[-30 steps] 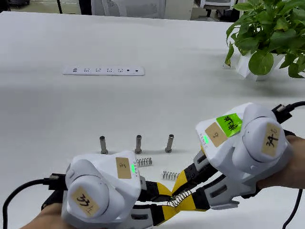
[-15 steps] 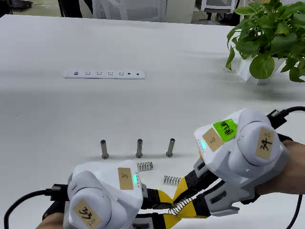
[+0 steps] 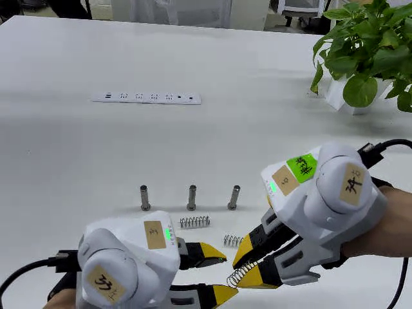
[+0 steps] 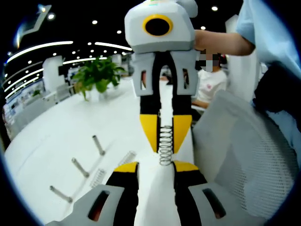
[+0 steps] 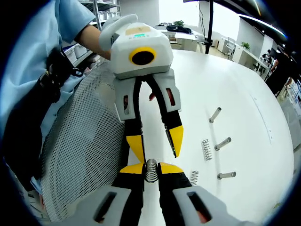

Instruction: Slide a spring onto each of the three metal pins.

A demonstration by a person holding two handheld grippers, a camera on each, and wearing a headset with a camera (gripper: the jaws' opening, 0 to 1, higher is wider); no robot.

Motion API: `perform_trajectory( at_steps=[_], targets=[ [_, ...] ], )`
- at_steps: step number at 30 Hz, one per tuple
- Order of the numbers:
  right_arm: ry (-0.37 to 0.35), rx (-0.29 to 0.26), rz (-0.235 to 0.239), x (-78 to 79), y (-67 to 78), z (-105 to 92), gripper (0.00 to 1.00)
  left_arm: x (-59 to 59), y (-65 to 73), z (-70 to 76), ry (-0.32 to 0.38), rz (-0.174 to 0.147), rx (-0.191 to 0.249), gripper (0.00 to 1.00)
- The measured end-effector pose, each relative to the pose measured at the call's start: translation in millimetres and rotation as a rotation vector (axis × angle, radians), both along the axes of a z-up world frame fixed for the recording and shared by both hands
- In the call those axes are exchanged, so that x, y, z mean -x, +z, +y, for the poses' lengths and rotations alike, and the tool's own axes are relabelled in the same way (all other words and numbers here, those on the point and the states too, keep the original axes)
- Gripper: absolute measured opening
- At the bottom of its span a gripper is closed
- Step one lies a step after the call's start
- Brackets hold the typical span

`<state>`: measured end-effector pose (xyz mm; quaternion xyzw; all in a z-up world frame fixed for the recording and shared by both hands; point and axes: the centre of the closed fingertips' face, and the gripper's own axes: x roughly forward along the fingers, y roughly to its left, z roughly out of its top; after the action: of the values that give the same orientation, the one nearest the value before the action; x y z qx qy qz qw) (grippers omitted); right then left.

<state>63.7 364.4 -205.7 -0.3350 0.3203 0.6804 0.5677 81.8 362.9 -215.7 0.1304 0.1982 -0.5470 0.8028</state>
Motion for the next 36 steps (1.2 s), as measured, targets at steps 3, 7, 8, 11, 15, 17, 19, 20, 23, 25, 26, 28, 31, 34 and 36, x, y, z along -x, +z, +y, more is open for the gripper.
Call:
perform_trajectory(
  at_steps=[3, 7, 8, 11, 15, 17, 19, 20, 23, 25, 26, 28, 31, 34, 36],
  targets=[
    [-0.003, 0.0, 0.0, -2.2, -0.4, 1.1, 0.12, -7.7, 1.2, 13.2, 0.084, 0.044, 0.036, 0.38],
    [-0.003, 0.003, 0.005, -4.0, -1.9, 2.9, 0.12, -17.0, 1.4, 39.5, 0.175, 0.032, 0.039, 0.52],
    [-0.001, 0.004, 0.004, -4.4, -2.5, 3.4, 0.12, -18.4, 1.0, 44.7, 0.194, 0.036, 0.039, 0.54],
    [0.002, 0.007, 0.0, -6.8, -5.1, 6.0, 0.12, -24.3, -0.3, 63.8, 0.271, 0.032, 0.04, 0.62],
    [0.014, 0.015, 0.0, -9.6, -8.4, 9.1, 0.12, -31.4, -3.4, 87.3, 0.38, 0.032, 0.043, 0.82],
    [0.022, 0.015, 0.0, -11.2, -9.3, 11.8, 0.12, -30.7, -4.6, 93.6, 0.389, 0.024, 0.035, 0.89],
    [0.032, 0.018, 0.003, -11.7, -9.5, 14.3, 0.12, -30.9, -5.8, 99.4, 0.411, 0.028, 0.032, 0.92],
    [0.037, 0.018, 0.001, -12.2, -9.3, 15.3, 0.12, -31.8, -5.8, 101.2, 0.425, 0.03, 0.038, 0.94],
    [0.048, 0.022, 0.001, -14.8, -9.1, 18.1, 0.12, -32.0, -7.8, 104.6, 0.446, 0.031, 0.032, 1.0],
    [0.052, 0.02, -0.008, -18.3, -9.0, 20.5, 0.12, -31.4, -8.8, 108.3, 0.459, 0.031, 0.028, 1.0],
    [0.052, 0.021, -0.007, -20.0, -9.4, 21.6, 0.12, -31.0, -8.8, 109.3, 0.463, 0.032, 0.03, 1.0],
    [0.06, 0.029, -0.013, -24.0, -11.3, 24.3, 0.12, -30.3, -8.5, 111.3, 0.473, 0.029, 0.024, 1.0],
    [0.081, 0.046, -0.014, -29.6, -12.2, 28.1, 0.12, -27.8, -8.4, 113.1, 0.475, 0.006, -0.002, 1.0],
    [0.102, 0.065, -0.034, -39.9, -11.0, 34.3, 0.12, -27.9, -8.4, 116.3, 0.485, -0.002, -0.01, 1.0],
    [0.115, 0.074, -0.04, -43.9, -9.2, 38.2, 0.12, -27.6, -9.7, 118.2, 0.491, -0.001, -0.012, 1.0]
  ],
)
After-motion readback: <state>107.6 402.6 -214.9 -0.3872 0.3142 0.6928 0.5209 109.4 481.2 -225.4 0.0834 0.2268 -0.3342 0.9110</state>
